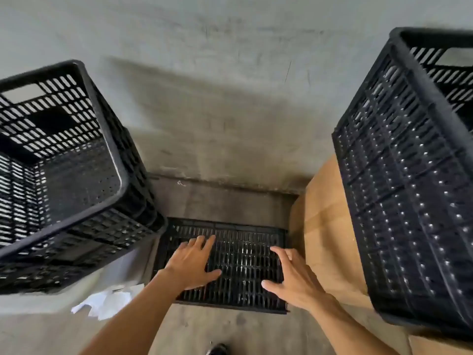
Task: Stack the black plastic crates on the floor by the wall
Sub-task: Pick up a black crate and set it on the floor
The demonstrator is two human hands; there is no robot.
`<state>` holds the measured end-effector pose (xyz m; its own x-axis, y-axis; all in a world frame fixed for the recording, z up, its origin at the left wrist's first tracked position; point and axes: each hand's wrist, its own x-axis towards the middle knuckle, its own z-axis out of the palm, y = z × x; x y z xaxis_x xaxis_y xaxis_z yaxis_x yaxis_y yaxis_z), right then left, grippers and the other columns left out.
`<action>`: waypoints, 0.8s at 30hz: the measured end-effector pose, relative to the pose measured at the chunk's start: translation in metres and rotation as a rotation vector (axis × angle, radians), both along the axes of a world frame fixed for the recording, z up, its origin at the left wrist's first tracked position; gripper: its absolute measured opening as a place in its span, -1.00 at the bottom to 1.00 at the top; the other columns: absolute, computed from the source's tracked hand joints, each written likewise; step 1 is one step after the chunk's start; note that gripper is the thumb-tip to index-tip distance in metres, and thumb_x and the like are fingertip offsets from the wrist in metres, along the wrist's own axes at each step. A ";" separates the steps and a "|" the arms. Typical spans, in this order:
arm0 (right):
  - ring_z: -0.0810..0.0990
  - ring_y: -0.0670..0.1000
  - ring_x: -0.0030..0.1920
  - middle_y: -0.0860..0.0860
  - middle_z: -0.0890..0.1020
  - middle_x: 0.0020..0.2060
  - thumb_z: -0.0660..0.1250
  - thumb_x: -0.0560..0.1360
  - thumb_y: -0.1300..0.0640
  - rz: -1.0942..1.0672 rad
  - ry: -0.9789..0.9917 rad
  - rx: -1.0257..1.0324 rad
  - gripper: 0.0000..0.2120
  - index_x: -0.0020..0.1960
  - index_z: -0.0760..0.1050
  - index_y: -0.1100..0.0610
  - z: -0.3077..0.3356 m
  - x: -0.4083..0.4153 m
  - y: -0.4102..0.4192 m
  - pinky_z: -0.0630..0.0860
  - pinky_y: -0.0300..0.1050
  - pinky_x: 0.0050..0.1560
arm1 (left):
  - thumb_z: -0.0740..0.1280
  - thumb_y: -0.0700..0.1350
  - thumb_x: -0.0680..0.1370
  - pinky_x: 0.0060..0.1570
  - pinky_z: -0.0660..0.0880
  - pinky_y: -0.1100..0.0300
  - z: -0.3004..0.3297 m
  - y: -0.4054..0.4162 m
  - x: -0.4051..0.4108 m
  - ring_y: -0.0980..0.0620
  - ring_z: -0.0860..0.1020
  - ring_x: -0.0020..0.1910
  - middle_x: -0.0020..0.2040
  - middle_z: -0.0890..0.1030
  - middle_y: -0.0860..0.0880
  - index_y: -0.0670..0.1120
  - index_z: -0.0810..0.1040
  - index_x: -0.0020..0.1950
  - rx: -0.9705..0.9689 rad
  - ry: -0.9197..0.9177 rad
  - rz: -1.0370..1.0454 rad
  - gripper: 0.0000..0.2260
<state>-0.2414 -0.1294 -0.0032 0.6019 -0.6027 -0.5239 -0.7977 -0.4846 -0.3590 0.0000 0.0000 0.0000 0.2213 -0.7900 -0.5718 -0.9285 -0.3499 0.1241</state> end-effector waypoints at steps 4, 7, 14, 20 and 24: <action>0.35 0.10 0.40 0.05 0.21 0.48 0.35 0.37 -0.38 -0.019 0.014 -0.036 -0.10 0.56 0.01 -0.18 -0.065 0.036 -0.031 0.42 0.02 0.33 | 0.19 0.39 0.52 0.55 0.02 -0.07 -0.058 -0.031 0.035 -0.17 0.06 0.57 0.61 0.03 -0.19 -0.03 -0.21 0.63 -0.013 -0.070 -0.087 -0.08; 0.20 0.19 0.51 0.14 0.10 0.54 0.41 0.37 -0.36 0.060 0.034 -0.094 -0.03 0.58 -0.03 -0.15 -0.108 0.062 -0.047 0.27 0.08 0.44 | 0.25 0.43 0.46 0.55 -0.05 -0.14 -0.102 -0.048 0.057 -0.21 0.02 0.57 0.59 0.02 -0.23 0.02 -0.26 0.62 -0.028 -0.095 -0.119 0.00; 0.01 0.28 0.55 0.28 0.08 0.53 0.45 0.31 -0.39 0.263 0.163 -0.139 0.13 0.54 -0.31 -0.31 -0.158 0.091 -0.084 -0.10 0.28 0.53 | 0.31 0.55 0.28 0.50 -0.21 -0.29 -0.158 -0.055 0.108 -0.32 -0.13 0.56 0.58 -0.08 -0.30 0.20 -0.49 0.51 0.132 -0.159 -0.195 0.18; 0.30 0.15 0.28 0.14 0.29 0.31 0.39 0.22 -0.52 0.355 0.156 -0.166 0.13 0.47 -0.36 -0.46 -0.149 0.069 -0.074 0.28 0.07 0.30 | 0.46 0.43 0.27 0.48 0.08 -0.22 -0.147 -0.031 0.114 -0.28 0.18 0.45 0.47 0.14 -0.25 0.34 -0.48 0.47 0.085 -0.111 -0.274 0.20; 0.42 0.07 0.11 0.07 0.39 0.24 0.37 0.31 -0.45 0.387 0.138 -0.064 -0.01 0.42 -0.32 -0.55 -0.134 0.051 -0.060 0.39 -0.04 0.13 | 0.49 0.38 0.28 0.29 0.33 -0.04 -0.129 -0.009 0.104 -0.16 0.34 0.27 0.35 0.31 -0.16 0.38 -0.45 0.47 0.100 -0.056 -0.335 0.19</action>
